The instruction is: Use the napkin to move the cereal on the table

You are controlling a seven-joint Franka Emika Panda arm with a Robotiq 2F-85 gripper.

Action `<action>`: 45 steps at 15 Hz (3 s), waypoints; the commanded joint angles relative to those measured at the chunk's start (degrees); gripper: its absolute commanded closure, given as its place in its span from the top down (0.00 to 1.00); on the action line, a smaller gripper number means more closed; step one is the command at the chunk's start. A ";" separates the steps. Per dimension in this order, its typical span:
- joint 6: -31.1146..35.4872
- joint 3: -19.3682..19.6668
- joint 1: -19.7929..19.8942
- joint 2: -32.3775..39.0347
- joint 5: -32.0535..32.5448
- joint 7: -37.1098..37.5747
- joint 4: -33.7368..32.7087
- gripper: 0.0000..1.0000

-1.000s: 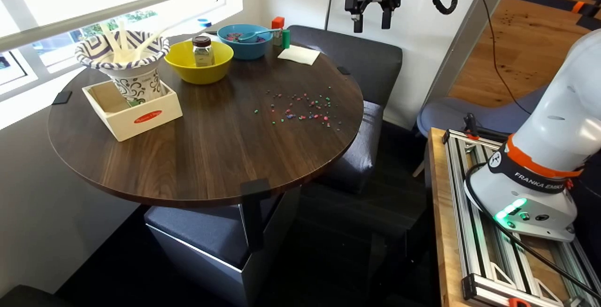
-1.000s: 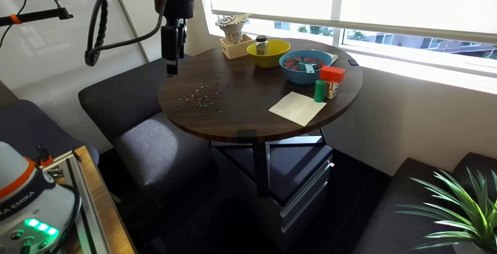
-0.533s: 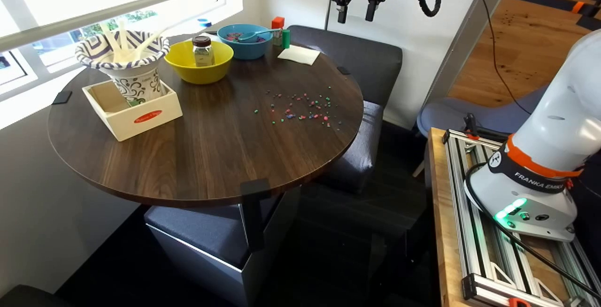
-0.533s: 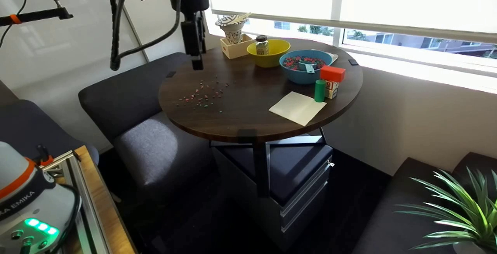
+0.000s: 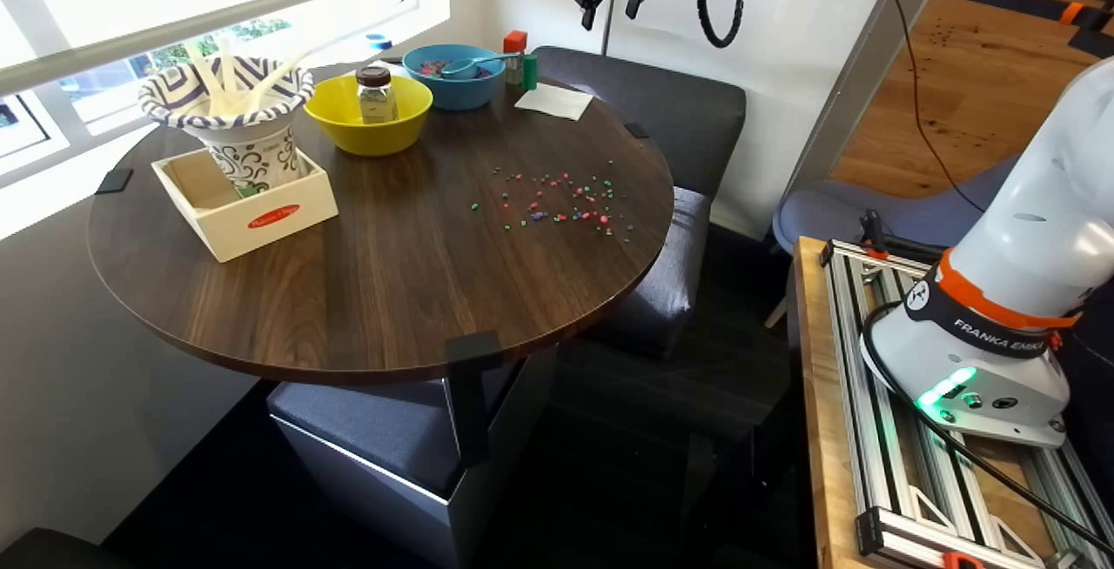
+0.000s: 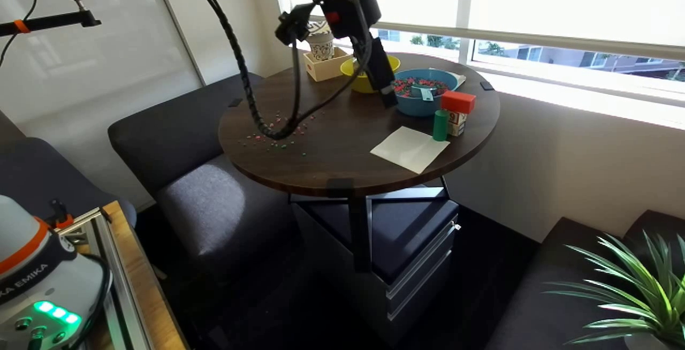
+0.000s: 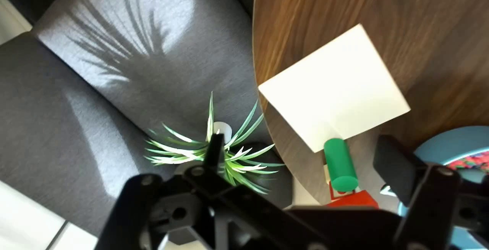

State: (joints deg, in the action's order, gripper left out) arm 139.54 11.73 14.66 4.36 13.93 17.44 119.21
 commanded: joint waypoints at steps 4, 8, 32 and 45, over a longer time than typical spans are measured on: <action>0.35 1.49 -1.11 8.60 -2.10 -6.21 -8.11 1.00; 0.34 1.44 -1.10 10.52 -2.82 -7.68 -10.12 1.00; -12.68 -2.86 2.66 28.40 -18.75 -25.87 -26.53 1.00; -11.03 -3.68 2.71 28.90 -20.34 -22.30 -24.94 0.34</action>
State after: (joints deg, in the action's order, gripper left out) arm 128.82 8.72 17.23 32.72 -5.30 -5.74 94.34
